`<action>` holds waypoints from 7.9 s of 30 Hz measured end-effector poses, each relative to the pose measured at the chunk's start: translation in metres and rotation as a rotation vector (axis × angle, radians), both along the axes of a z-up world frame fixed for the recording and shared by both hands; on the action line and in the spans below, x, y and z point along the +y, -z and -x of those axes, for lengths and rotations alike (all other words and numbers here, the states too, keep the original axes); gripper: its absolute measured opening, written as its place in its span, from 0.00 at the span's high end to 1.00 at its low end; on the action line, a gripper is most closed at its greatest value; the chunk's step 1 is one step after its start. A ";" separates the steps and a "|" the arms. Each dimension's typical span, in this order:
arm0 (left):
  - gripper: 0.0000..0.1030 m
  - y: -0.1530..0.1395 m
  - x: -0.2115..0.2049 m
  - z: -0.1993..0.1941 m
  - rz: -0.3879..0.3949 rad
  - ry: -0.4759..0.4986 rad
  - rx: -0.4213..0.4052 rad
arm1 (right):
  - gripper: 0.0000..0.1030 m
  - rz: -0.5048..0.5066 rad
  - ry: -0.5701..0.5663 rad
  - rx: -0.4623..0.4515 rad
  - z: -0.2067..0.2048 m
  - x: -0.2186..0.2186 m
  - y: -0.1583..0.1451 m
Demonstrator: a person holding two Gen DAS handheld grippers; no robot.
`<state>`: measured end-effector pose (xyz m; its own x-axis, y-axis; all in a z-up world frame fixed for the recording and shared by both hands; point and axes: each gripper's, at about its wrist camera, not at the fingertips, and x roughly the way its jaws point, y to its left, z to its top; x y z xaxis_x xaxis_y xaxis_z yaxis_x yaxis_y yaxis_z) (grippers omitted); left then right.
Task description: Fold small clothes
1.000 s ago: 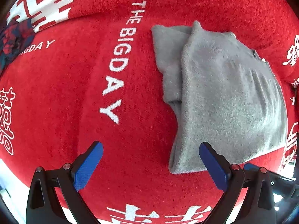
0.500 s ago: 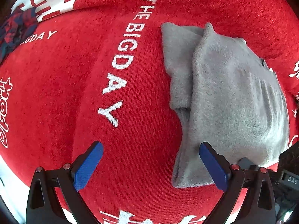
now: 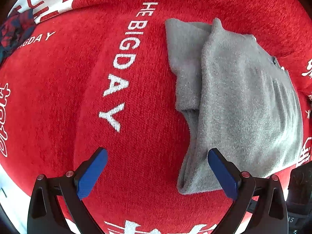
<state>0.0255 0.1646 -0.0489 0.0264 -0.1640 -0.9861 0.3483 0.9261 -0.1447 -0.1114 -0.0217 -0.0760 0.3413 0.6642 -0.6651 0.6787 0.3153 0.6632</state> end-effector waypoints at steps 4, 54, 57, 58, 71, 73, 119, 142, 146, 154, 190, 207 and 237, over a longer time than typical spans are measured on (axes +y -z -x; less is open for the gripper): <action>0.00 -0.003 -0.001 -0.003 0.005 0.006 0.003 | 0.53 -0.010 0.050 -0.010 0.002 -0.008 -0.001; 0.00 0.006 -0.051 -0.085 0.693 0.047 0.401 | 0.91 -0.200 0.345 -0.376 -0.024 -0.052 -0.038; 0.08 0.001 -0.064 -0.078 0.593 0.115 0.323 | 0.91 -0.179 0.298 -0.346 -0.020 -0.048 -0.039; 0.15 0.001 -0.069 -0.075 0.549 0.137 0.300 | 0.91 -0.167 0.265 -0.324 -0.019 -0.046 -0.040; 0.41 0.002 -0.089 -0.056 0.303 0.230 0.159 | 0.44 0.246 -0.017 -0.173 -0.011 -0.117 -0.095; 0.50 -0.001 -0.093 -0.052 0.261 0.244 0.122 | 0.79 0.320 -0.003 -0.146 -0.018 -0.135 -0.094; 0.25 -0.102 -0.374 0.138 0.053 0.773 -0.302 | 0.90 -0.048 0.332 -0.153 0.138 -0.303 -0.028; 0.02 -0.063 -0.236 0.046 -0.065 0.271 -0.192 | 0.32 -0.162 0.610 -0.288 0.170 -0.368 -0.024; 0.02 -0.061 -0.241 0.050 -0.070 0.297 -0.202 | 0.41 -0.083 0.395 -0.224 0.120 -0.363 -0.030; 0.01 -0.060 -0.232 0.047 -0.071 0.356 -0.191 | 0.80 0.108 0.245 -0.153 0.127 -0.353 -0.044; 0.01 -0.042 -0.199 0.111 -0.089 0.457 -0.164 | 0.91 0.270 -0.010 -0.086 0.155 -0.280 -0.067; 0.01 -0.040 -0.172 0.118 -0.014 0.470 -0.164 | 0.79 0.149 0.278 -0.039 0.155 -0.251 -0.057; 0.01 -0.062 -0.143 0.124 -0.019 0.468 -0.156 | 0.31 0.317 0.163 0.000 0.141 -0.204 -0.096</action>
